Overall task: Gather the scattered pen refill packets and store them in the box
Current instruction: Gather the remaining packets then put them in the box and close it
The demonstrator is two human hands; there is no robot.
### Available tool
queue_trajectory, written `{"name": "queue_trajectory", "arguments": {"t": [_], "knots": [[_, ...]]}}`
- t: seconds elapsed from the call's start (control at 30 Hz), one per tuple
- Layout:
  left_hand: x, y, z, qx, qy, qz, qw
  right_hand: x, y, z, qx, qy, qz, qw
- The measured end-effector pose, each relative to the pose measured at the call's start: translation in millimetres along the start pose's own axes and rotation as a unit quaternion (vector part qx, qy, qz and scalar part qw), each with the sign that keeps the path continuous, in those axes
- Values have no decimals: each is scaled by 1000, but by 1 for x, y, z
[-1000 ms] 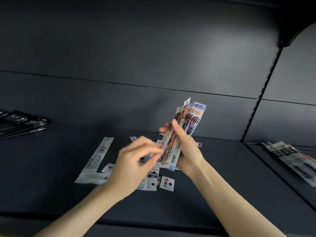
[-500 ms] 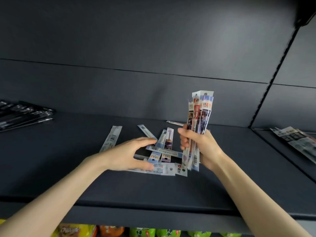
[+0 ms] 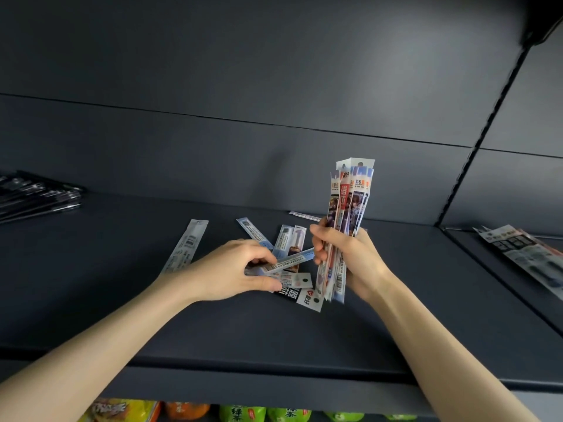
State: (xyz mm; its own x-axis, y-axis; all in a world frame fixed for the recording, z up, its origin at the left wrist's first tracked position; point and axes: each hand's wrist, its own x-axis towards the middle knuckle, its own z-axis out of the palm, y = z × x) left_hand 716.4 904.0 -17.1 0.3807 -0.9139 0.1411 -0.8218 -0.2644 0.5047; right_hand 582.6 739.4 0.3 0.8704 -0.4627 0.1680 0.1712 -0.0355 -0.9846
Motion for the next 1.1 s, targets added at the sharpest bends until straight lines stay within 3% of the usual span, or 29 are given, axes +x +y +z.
{"name": "queue_trajectory", "arguments": {"t": [0.47, 0.57, 0.67, 0.77, 0.87, 1.1], "knots": [[3, 7, 3, 18, 32, 22, 999, -1, -5, -10, 23, 32, 10, 999], [4, 7, 2, 37, 78, 34, 996, -2, -5, -10, 34, 38, 5, 999], [8, 9, -5, 54, 185, 35, 981, -3, -7, -8, 50, 53, -14, 997], [15, 17, -18, 9, 303, 30, 953, -2, -7, -7, 42, 62, -36, 997], [22, 26, -27, -68, 351, 9, 934, 1, -6, -3, 27, 74, -41, 996], [35, 40, -26, -330, 305, -51, 892, 22, -20, 7, 78, 93, -24, 992]]}}
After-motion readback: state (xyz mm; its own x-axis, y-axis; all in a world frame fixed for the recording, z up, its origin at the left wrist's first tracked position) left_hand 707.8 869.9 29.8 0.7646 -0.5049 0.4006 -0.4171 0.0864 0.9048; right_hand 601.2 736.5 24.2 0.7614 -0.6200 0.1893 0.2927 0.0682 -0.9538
